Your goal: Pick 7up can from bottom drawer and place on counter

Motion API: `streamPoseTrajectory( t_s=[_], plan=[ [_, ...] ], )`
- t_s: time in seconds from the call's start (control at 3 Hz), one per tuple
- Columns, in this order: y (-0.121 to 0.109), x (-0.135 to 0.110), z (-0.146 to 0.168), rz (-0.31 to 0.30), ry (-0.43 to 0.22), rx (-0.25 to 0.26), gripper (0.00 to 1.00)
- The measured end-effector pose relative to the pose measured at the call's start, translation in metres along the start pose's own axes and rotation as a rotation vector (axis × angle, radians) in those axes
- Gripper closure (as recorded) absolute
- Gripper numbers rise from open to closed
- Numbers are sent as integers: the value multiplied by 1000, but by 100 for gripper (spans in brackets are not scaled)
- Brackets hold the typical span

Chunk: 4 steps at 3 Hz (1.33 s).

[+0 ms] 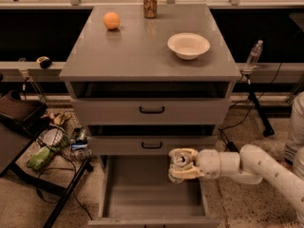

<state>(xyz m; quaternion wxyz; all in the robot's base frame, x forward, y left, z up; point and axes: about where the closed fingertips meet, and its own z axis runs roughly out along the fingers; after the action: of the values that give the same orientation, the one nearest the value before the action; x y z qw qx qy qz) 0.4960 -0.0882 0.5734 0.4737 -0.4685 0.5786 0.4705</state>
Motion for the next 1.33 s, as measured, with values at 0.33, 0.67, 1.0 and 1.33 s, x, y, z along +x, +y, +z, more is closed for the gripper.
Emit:
streamPoseTrajectory(
  t_s=[0.33, 0.67, 1.0, 1.33],
  plan=[
    [-28, -73, -21, 14, -19, 47, 100],
    [-28, -72, -21, 14, -19, 46, 100],
    [-17, -116, 0, -16, 16, 53, 100],
    [11, -214, 62, -68, 37, 45, 100]
  ],
)
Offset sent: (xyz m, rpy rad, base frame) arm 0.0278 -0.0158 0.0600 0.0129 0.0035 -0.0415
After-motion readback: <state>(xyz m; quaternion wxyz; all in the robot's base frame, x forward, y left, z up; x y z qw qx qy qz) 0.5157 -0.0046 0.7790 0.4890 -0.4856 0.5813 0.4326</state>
